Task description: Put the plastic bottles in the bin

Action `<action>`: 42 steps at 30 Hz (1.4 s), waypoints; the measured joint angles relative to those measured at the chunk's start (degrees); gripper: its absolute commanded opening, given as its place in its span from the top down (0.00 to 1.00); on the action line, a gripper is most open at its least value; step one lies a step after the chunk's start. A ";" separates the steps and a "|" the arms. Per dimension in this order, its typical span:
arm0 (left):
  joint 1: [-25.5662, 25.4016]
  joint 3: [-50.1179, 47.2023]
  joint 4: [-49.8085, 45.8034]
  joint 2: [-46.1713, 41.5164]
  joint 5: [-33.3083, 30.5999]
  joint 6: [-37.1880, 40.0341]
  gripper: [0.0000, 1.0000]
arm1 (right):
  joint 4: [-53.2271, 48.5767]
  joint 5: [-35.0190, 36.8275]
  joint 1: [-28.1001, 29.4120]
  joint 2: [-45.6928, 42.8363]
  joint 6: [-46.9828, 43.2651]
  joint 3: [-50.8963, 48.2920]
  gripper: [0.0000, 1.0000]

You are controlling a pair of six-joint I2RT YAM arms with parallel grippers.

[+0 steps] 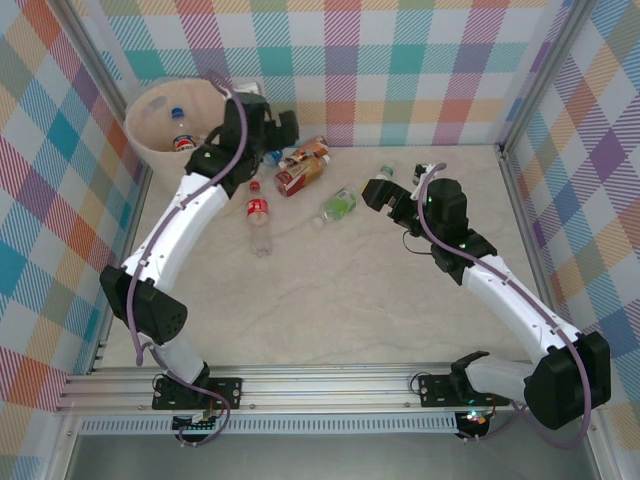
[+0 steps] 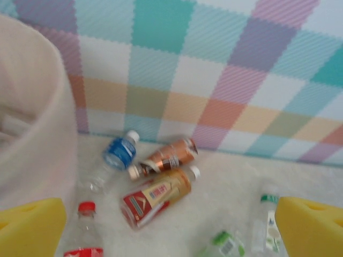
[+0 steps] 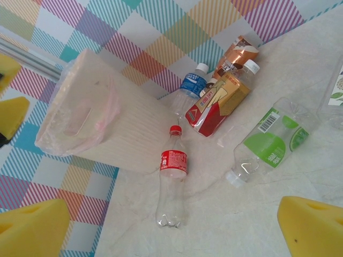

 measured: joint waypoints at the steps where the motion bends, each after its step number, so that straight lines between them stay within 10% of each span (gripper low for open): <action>1: -0.70 -1.25 -0.11 0.00 -0.39 -0.44 0.00 | -0.22 0.09 0.00 0.00 -0.07 0.00 0.00; 22: 0.59 -15.06 -10.60 5.79 2.12 -5.40 0.00 | -3.61 1.90 0.00 3.30 -1.49 0.00 0.00; 42: 10.01 -21.31 -1.42 17.29 7.63 -7.17 0.01 | -3.76 1.92 0.00 3.30 -1.51 0.00 0.00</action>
